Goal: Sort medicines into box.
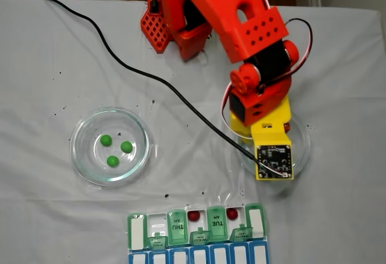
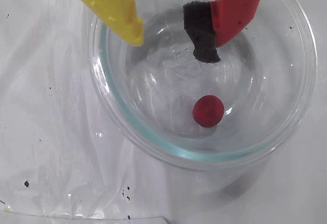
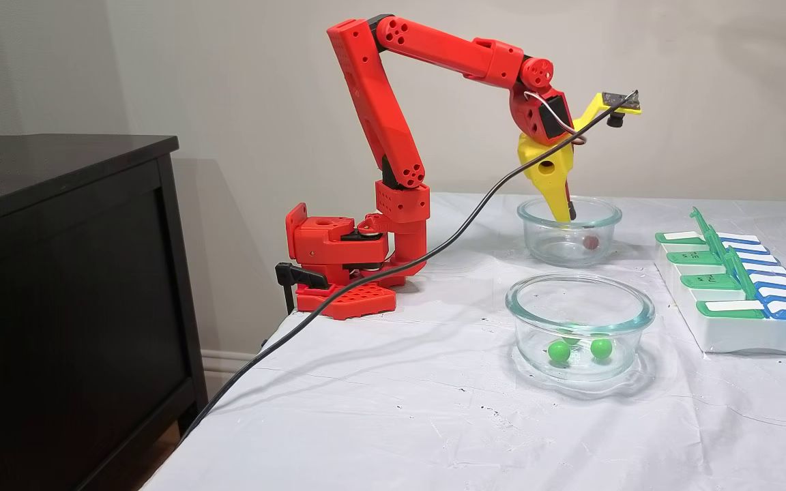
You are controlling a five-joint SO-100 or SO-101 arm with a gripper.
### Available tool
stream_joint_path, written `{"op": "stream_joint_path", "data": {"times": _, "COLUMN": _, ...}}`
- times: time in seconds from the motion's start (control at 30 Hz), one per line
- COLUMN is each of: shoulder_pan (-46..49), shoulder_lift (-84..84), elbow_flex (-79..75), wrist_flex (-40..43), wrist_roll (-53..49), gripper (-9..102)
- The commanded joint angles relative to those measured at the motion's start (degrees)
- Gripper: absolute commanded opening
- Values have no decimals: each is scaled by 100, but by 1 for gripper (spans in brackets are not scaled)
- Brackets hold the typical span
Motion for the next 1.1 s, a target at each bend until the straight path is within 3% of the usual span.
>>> {"op": "stream_joint_path", "data": {"times": 0.0, "shoulder_pan": -97, "shoulder_lift": 35, "elbow_flex": -343, "wrist_flex": -237, "wrist_roll": 0, "gripper": 17}}
{"op": "stream_joint_path", "data": {"times": 1.07, "shoulder_pan": -290, "shoulder_lift": -1107, "elbow_flex": -598, "wrist_flex": -1433, "wrist_roll": 0, "gripper": 18}}
